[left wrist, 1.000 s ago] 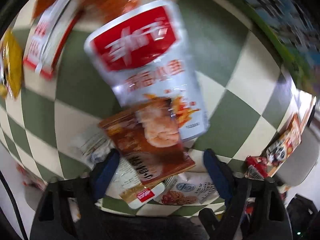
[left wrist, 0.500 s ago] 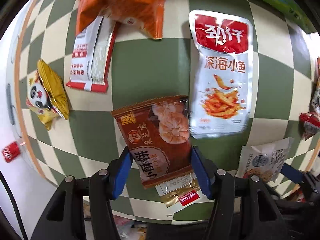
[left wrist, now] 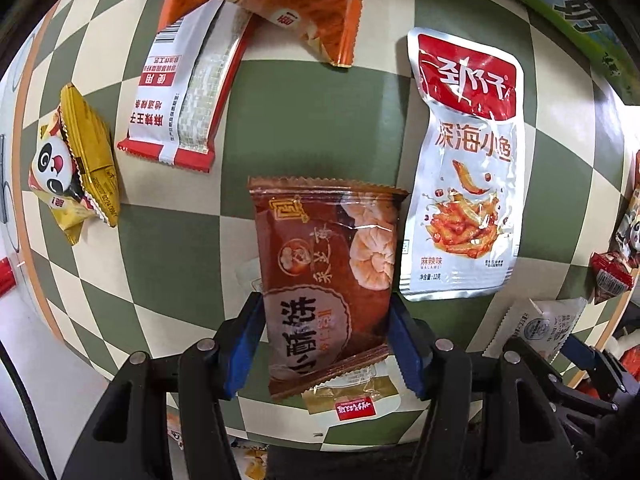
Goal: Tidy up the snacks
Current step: 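Grasp the white oat cookie pack with the right gripper while the left grasps the brown shrimp-cracker bag, then carry both packs over the box and lower them inside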
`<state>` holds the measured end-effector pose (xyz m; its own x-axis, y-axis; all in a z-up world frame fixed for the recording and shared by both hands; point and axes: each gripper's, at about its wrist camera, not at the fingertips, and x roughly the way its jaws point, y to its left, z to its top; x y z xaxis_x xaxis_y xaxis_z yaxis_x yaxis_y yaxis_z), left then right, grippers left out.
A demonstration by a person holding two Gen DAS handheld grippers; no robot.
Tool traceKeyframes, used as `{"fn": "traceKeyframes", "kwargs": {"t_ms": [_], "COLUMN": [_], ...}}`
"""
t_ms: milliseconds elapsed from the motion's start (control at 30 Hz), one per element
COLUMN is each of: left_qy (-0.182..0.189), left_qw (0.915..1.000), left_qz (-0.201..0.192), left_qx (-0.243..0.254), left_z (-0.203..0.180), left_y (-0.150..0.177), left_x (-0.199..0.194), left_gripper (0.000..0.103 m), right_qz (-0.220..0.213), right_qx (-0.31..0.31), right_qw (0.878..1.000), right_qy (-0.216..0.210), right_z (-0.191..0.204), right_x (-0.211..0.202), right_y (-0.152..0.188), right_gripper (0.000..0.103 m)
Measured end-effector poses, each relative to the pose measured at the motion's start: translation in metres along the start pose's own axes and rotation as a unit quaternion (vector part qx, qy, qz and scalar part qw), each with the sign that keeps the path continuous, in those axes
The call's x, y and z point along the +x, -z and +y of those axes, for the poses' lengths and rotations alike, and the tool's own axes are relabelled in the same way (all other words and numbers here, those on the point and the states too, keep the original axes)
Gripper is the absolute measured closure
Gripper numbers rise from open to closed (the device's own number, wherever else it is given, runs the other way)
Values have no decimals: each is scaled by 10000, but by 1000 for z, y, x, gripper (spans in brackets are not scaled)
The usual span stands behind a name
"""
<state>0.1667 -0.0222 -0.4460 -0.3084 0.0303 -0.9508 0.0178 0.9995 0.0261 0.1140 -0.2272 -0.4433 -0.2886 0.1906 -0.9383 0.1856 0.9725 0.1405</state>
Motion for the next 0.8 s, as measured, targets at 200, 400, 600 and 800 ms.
{"fn": "traceKeyframes", "kwargs": {"t_ms": [200, 400, 600, 800], "left_qy": [-121, -446, -353, -282], "left_qw": [9997, 9968, 9960, 9945], "left_qz": [-166, -566, -761, -949], "left_qx": [124, 337, 308, 344], "left_z": [9, -2, 2, 9], "left_y": [1, 13, 23, 30], "left_x": [-10, -26, -46, -69], "left_gripper": [55, 57, 57, 57], "right_qz": [182, -128, -332, -413], "right_qx": [243, 238, 108, 14], "right_qw": [9995, 9996, 9994, 9990], "right_qy": [-41, 57, 8, -164], "right_z": [-1, -9, -1, -2], "right_x": [7, 3, -3, -23], "right_y": [-5, -3, 21, 34], "right_gripper": [15, 26, 35, 49]}}
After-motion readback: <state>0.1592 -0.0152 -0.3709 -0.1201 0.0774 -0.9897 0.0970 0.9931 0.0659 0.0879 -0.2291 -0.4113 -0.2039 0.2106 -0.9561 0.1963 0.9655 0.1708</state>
